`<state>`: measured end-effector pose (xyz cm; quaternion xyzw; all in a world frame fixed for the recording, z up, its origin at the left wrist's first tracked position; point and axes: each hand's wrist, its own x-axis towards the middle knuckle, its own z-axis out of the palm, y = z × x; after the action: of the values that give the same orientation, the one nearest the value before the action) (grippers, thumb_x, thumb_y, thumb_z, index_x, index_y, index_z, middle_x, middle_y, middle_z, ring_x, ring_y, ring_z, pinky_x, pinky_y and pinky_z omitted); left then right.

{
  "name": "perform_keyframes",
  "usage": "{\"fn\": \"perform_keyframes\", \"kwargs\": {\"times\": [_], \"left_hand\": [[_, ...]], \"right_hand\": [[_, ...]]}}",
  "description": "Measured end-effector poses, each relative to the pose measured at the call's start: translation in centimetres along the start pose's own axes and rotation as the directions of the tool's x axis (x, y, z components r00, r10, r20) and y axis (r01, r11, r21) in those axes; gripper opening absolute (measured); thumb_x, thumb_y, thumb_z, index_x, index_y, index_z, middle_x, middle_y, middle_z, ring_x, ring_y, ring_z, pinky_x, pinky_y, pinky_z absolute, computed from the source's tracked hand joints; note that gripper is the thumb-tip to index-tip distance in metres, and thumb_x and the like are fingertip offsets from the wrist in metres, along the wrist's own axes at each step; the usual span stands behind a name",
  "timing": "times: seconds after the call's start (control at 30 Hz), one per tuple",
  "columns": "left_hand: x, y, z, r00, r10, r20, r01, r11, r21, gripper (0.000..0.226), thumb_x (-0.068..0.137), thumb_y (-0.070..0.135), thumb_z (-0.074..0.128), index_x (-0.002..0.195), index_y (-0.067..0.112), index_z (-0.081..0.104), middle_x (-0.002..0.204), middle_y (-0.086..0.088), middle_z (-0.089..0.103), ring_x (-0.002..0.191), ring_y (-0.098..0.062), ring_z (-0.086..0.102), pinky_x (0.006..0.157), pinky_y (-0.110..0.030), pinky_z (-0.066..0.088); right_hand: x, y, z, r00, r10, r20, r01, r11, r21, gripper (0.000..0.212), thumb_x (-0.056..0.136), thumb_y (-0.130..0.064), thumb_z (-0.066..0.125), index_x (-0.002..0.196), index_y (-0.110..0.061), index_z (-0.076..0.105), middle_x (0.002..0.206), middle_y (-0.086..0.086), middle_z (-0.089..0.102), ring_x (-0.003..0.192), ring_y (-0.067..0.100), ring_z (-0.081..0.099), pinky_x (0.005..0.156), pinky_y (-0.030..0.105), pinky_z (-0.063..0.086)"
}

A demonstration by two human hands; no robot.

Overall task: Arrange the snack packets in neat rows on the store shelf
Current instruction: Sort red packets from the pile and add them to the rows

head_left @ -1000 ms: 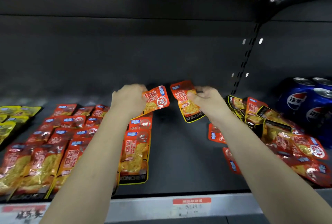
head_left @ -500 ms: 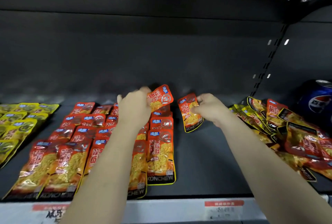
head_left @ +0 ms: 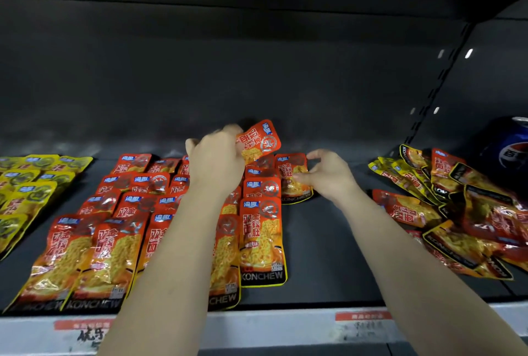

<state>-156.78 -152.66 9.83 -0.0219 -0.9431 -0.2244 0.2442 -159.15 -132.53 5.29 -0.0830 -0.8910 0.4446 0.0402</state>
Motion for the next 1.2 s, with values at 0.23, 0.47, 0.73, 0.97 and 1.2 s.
{"fn": "perform_keyframes", "kwargs": {"times": [0.23,0.47,0.73,0.97,1.2], "left_hand": [[-0.3,0.4,0.0,1.0,0.008,-0.001,-0.008,1.0,-0.03,0.026,0.098,0.017,0.05,0.123,0.02,0.056,0.104,-0.007,0.067,0.103,-0.029,0.061,0.105,-0.041,0.025],[-0.5,0.7,-0.3,0.999,0.023,-0.03,-0.027,0.985,-0.17,0.028,0.098,0.022,0.053,0.125,0.018,0.056,0.116,-0.006,0.066,0.111,-0.027,0.058,0.109,-0.046,0.031],[-1.1,1.5,-0.2,0.978,0.075,0.192,0.061,0.786,-0.615,0.013,0.084,0.031,0.071,0.075,0.025,0.063,0.079,0.006,0.072,0.078,-0.013,0.069,0.079,-0.041,0.056],[-2.2,3.7,2.1,0.93,0.173,0.325,-0.024,0.91,-0.415,0.026,0.084,0.036,0.07,0.07,0.02,0.055,0.075,0.003,0.068,0.074,-0.014,0.065,0.063,-0.032,0.048],[-2.6,3.9,2.6,0.936,0.235,0.262,-0.187,0.963,-0.194,0.026,0.081,0.041,0.072,0.067,0.025,0.056,0.092,0.008,0.054,0.088,-0.01,0.055,0.092,-0.037,0.041]], "right_hand": [[-0.4,-0.3,0.4,0.997,-0.072,-0.003,0.071,0.985,-0.158,0.052,0.079,-0.03,0.079,0.12,-0.019,0.049,0.097,0.008,0.065,0.087,0.022,0.065,0.058,0.027,0.043],[-1.0,-0.7,-0.3,0.991,-0.131,-0.03,0.119,0.959,-0.259,0.046,0.077,-0.04,0.079,0.106,-0.021,0.049,0.099,0.001,0.056,0.095,0.021,0.055,0.068,0.028,0.039],[-0.1,-0.2,-3.0,0.976,-0.134,-0.173,0.093,0.97,-0.223,0.028,0.086,-0.031,0.068,0.109,-0.017,0.064,0.095,-0.002,0.054,0.101,0.023,0.058,0.074,0.022,0.035],[0.3,0.5,-4.4,0.964,-0.106,-0.243,0.056,0.978,-0.203,0.026,0.085,-0.021,0.063,0.11,-0.016,0.066,0.095,-0.001,0.055,0.105,0.025,0.059,0.076,0.022,0.038],[0.4,0.6,-4.4,0.963,-0.108,-0.249,0.059,0.979,-0.194,0.022,0.085,-0.022,0.063,0.106,-0.017,0.066,0.094,-0.002,0.057,0.096,0.021,0.058,0.073,0.023,0.038]]}}
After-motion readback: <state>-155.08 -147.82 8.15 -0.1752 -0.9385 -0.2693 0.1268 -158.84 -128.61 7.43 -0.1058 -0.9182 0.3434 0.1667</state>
